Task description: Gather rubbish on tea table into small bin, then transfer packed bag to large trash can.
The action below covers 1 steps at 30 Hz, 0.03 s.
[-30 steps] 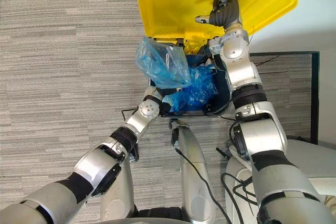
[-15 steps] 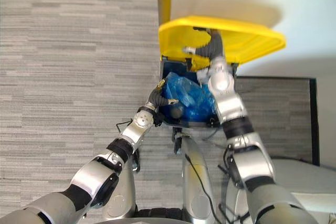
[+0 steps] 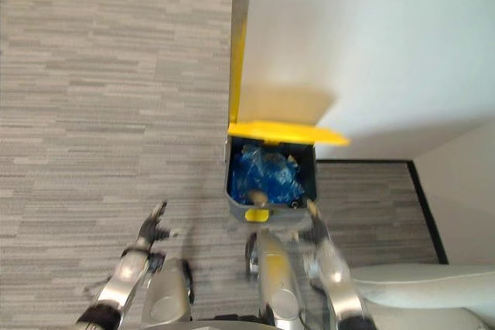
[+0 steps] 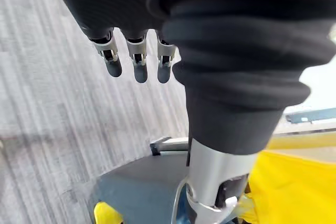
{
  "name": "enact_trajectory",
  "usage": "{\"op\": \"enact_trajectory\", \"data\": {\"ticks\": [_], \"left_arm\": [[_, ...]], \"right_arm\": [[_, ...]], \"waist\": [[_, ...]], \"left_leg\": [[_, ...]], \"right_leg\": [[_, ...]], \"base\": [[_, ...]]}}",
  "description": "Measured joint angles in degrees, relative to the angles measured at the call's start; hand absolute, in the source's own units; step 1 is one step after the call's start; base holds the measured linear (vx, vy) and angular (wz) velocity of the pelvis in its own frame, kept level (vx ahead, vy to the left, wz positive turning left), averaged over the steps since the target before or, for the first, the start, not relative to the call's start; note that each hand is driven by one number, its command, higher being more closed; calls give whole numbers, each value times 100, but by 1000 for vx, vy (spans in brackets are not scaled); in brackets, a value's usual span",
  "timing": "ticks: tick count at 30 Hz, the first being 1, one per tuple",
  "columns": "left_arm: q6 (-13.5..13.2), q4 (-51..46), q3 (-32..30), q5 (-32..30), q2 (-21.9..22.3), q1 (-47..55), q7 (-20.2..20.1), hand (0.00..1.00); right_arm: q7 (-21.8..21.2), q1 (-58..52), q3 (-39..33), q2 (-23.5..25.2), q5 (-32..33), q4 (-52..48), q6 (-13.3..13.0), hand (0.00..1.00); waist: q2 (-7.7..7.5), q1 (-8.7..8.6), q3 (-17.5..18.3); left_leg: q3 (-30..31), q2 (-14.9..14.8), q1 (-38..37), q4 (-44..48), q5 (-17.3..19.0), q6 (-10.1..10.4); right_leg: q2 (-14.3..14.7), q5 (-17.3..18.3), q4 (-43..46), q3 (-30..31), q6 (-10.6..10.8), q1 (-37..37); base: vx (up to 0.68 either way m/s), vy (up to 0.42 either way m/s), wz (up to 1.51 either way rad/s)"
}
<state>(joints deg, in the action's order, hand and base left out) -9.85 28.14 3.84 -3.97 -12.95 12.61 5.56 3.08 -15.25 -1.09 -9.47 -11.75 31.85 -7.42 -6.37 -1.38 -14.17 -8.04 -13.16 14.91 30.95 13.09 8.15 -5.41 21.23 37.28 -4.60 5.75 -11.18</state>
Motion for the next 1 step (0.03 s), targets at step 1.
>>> {"op": "enact_trajectory", "data": {"ticks": [1], "left_arm": [[16,-66,-47,8,280,94,-63,0]], "right_arm": [[6,67,-141,-39,2,68,7,0]], "waist": [[318,110,132]], "left_leg": [[-49,-103,7,-118,16,-75]], "right_leg": [[247,-24,-822,-121,-234,177]], "base": [[5,-66,-54]]}}
